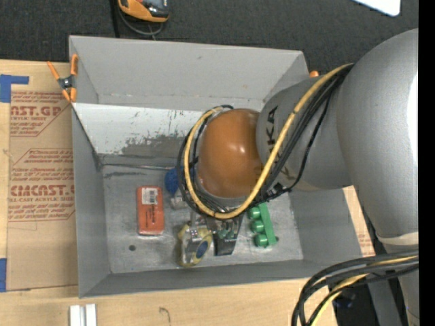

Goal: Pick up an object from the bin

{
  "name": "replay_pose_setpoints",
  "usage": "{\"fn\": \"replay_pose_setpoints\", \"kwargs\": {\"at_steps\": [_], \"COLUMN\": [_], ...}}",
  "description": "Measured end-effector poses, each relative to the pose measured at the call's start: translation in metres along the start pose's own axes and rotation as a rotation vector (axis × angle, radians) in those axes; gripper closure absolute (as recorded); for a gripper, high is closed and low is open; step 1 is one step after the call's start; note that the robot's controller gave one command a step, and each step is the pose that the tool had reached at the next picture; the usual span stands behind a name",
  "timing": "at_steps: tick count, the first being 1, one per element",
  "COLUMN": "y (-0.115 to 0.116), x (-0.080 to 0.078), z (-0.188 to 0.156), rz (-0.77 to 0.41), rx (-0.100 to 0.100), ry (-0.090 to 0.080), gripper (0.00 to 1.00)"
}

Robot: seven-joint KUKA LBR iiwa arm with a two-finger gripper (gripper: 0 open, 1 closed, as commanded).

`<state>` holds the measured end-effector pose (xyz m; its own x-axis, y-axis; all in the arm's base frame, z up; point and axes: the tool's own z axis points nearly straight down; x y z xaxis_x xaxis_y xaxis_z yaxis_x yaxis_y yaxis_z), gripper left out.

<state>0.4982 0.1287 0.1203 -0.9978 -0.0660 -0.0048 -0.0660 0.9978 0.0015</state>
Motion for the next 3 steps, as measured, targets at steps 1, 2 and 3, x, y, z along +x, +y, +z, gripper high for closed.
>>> {"fn": "replay_pose_setpoints", "kwargs": {"at_steps": [1,2,3], "y": [-0.014,-0.029,-0.029], "x": [0.008,0.011,0.011], "z": [0.036,0.045,0.045], "rz": [-0.18,-0.206,-0.206], "rx": [0.0,-0.008,-0.008], "ry": [0.005,-0.017,-0.017], "gripper": [0.0,1.0,1.0]}}
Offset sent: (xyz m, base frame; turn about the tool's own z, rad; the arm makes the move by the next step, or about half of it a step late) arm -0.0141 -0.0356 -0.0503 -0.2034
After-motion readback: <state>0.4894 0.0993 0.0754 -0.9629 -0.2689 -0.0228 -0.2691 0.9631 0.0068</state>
